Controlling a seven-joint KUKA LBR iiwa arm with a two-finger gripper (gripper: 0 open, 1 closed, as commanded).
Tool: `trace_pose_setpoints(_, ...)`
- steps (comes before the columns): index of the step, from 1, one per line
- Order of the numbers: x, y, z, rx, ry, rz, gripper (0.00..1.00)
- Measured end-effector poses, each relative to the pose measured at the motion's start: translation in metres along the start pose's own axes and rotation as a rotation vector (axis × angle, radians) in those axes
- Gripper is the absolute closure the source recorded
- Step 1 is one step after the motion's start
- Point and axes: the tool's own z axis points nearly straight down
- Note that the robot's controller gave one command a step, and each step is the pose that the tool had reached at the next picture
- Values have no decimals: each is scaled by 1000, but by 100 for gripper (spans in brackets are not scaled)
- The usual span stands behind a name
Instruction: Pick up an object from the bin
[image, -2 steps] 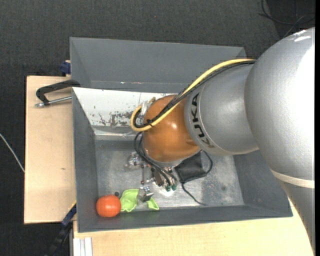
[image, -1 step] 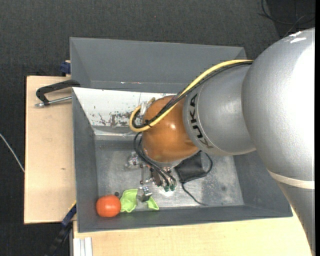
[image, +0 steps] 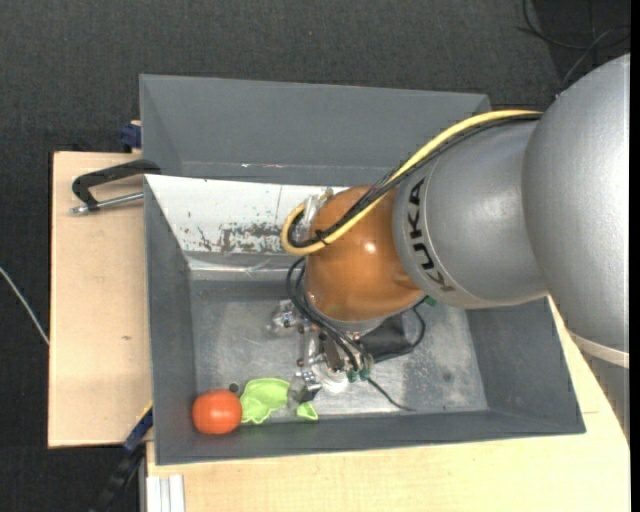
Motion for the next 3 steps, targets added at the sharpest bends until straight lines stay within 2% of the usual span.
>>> trace_pose_setpoints(1,-7,12,28,7,12,-459,100)
trace_pose_setpoints(2,-7,12,28,6,12,-460,100)
trace_pose_setpoints(3,-10,-41,-110,1,-5,-434,100)
